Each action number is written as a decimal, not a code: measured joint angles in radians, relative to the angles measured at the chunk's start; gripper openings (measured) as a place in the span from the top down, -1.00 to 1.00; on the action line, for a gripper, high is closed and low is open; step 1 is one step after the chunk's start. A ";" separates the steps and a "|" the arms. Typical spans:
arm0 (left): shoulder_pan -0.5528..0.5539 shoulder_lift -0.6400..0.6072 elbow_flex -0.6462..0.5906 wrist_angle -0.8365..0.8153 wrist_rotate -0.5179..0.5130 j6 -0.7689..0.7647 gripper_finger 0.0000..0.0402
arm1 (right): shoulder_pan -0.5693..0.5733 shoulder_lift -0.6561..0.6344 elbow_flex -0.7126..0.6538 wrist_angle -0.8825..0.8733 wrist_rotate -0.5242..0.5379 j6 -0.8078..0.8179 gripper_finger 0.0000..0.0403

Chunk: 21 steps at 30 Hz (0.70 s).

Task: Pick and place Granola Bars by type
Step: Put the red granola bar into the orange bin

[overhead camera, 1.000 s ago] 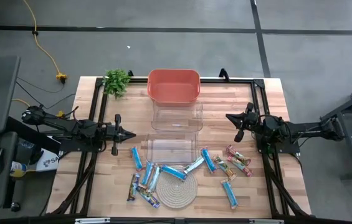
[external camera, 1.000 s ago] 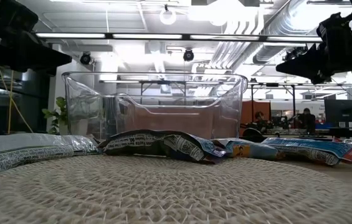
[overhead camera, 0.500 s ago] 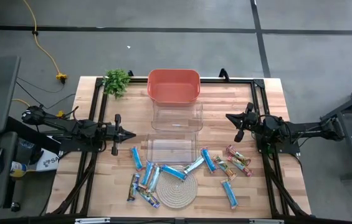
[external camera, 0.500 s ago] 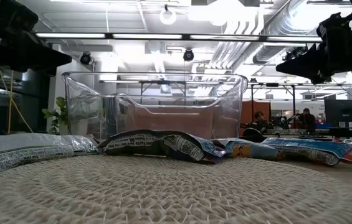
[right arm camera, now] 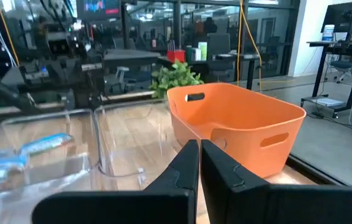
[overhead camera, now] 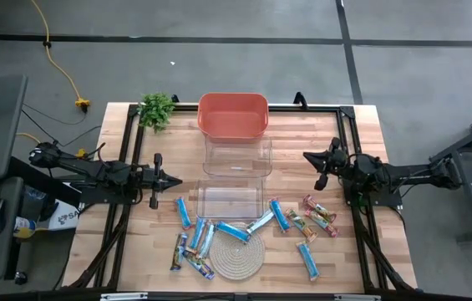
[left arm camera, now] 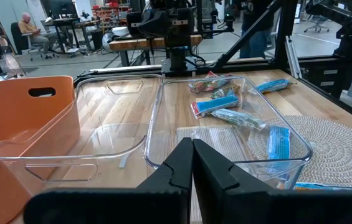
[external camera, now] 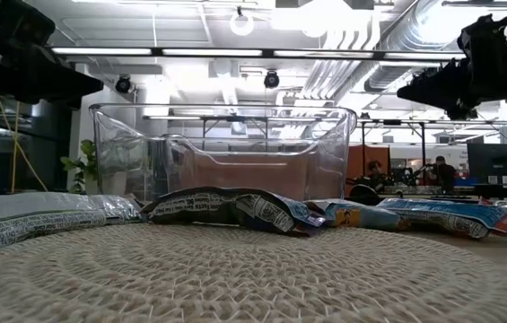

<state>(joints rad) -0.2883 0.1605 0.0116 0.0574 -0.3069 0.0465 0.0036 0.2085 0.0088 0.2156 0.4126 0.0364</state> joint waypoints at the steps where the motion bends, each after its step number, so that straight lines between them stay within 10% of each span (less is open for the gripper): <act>1: 0.000 0.000 0.000 0.000 0.000 0.000 0.96 | 0.000 0.000 0.000 -0.002 0.000 0.011 1.00; 21: 0.000 0.000 0.000 0.000 0.000 0.000 0.96 | 0.000 0.001 0.187 -0.088 -0.036 0.008 1.00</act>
<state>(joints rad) -0.2886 0.1608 0.0116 0.0574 -0.3069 0.0463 0.0036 0.2092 0.1956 0.1279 0.3764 0.0447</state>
